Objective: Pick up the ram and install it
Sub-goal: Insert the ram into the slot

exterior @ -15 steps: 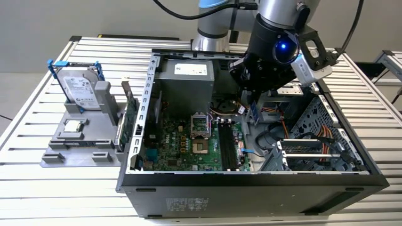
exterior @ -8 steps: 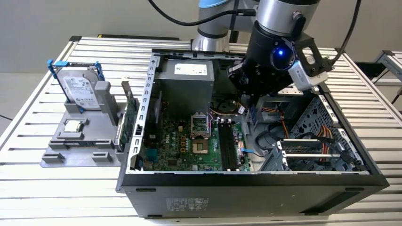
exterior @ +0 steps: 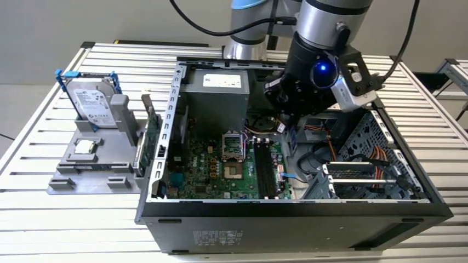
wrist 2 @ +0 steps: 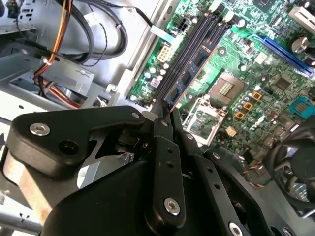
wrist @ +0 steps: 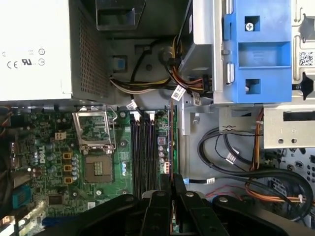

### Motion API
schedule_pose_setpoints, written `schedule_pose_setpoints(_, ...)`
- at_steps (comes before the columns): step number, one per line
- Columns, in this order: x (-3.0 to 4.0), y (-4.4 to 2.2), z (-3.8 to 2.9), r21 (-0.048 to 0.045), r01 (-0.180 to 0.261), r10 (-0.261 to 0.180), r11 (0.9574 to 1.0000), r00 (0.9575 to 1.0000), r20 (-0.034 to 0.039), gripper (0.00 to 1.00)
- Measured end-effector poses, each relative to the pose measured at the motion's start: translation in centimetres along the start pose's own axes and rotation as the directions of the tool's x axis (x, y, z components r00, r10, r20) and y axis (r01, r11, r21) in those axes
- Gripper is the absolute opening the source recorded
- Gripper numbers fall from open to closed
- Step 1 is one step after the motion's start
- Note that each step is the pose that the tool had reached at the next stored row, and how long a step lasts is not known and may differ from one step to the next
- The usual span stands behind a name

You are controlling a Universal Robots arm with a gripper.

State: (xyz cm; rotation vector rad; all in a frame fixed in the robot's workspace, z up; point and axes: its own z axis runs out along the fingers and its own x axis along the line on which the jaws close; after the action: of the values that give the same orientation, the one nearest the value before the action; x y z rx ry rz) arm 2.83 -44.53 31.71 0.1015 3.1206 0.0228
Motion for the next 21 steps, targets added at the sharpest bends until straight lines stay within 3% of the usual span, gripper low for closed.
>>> schedule_pose_setpoints(8, 0.08, -0.04, 1.05, 0.001, -0.054, 0.054, 0.9985, 0.9985, 0.0009, 0.0)
schedule_pose_setpoints(15, 0.09, -0.05, 1.3, 0.0009, -0.056, 0.056, 0.9984, 0.9984, 0.0009, 0.0)
schedule_pose_setpoints(21, 0.09, -0.19, 2.04, 0.0011, -0.045, 0.045, 0.999, 0.999, 0.0007, 0.0)
